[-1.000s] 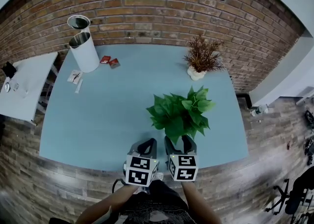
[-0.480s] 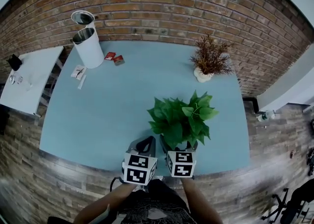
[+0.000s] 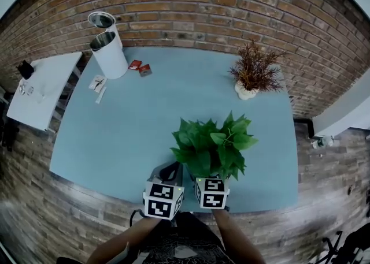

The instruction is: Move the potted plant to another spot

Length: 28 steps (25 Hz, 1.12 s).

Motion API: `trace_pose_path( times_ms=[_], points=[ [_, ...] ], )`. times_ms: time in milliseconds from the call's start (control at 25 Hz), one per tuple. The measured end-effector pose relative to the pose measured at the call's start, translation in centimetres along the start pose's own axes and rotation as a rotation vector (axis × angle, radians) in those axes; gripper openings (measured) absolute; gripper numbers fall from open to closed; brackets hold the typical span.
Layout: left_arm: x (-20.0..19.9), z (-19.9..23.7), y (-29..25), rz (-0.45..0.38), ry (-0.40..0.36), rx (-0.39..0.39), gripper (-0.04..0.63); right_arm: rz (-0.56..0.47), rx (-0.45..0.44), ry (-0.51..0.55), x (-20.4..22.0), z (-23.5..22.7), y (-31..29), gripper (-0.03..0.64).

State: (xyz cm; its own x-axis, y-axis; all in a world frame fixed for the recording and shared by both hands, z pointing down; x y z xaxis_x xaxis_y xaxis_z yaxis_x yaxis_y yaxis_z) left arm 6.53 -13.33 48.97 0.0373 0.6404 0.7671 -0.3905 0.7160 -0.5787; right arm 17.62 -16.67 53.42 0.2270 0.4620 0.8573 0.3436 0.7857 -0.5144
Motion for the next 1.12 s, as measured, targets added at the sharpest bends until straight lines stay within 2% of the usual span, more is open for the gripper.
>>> trace_pose_path(
  times_ms=[280, 400, 1120],
  points=[
    [0.2, -0.1, -0.1, 0.011, -0.006, -0.029, -0.002, 0.001, -0.01, 0.024, -0.1, -0.4, -0.1, 0.518],
    [0.3, 0.0, -0.3, 0.009, -0.005, -0.03, -0.002, 0.004, -0.003, 0.042, -0.2, -0.8, 0.0, 0.471],
    [-0.2, 2.7, 0.1, 0.002, -0.035, 0.041, -0.002, -0.003, 0.058, 0.01, -0.2, 0.2, -0.6, 0.463]
  ],
)
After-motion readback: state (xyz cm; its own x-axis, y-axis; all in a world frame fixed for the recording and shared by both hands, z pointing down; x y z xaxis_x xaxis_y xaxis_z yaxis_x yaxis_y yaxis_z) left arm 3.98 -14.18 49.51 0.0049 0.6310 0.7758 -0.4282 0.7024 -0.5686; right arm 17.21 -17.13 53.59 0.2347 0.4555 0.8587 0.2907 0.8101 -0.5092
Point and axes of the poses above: the fingertips, and each gripper's own axes: y backward along the fingers, z to its left, x out of its underside, the point moved 4 cm from there along y, backward along the fingers, and after that the axes turned 7 degrees about y, right-handed, at the moved point
